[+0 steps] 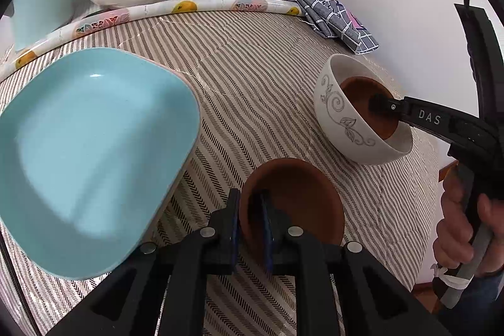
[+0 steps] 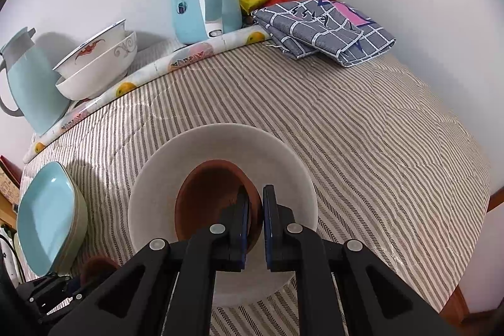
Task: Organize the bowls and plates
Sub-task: 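Carry the brown bowl in the right tool into the white bowl, then open the right tool to release the brown bowl and withdraw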
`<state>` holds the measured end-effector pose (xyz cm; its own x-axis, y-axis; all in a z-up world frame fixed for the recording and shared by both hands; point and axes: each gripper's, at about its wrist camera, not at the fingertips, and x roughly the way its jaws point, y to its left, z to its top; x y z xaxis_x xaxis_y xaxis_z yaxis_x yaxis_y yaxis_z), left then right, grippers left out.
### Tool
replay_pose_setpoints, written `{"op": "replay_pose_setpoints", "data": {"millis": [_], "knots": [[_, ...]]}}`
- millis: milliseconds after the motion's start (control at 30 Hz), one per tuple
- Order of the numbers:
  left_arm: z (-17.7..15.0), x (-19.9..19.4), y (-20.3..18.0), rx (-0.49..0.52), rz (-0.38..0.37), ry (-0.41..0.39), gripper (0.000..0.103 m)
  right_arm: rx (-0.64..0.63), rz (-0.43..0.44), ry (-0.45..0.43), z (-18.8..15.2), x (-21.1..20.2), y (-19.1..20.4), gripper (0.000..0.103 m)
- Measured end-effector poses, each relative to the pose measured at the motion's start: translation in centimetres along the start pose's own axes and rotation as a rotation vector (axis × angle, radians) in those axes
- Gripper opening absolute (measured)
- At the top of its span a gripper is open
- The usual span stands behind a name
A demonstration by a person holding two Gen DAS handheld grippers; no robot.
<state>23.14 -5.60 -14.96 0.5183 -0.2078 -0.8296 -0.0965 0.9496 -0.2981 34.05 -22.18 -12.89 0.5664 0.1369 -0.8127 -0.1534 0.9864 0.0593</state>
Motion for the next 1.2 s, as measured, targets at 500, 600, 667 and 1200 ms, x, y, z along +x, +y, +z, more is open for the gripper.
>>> {"op": "replay_pose_setpoints", "data": {"millis": [500,600,667,1200], "knots": [[0.2,0.2,0.0,-0.005,-0.006,0.015,0.014,-0.008,-0.002,0.057,0.1,1.2,0.4,0.008],[0.2,0.2,0.1,-0.006,-0.010,0.017,0.014,-0.019,-0.009,0.064,0.1,1.4,0.6,0.008],[0.2,0.2,0.1,-0.007,-0.011,0.018,0.014,-0.030,-0.017,0.070,0.1,1.6,0.8,0.008],[0.3,0.3,0.2,-0.005,-0.016,0.026,0.014,-0.139,-0.108,0.115,0.1,2.4,2.2,0.016]]}}
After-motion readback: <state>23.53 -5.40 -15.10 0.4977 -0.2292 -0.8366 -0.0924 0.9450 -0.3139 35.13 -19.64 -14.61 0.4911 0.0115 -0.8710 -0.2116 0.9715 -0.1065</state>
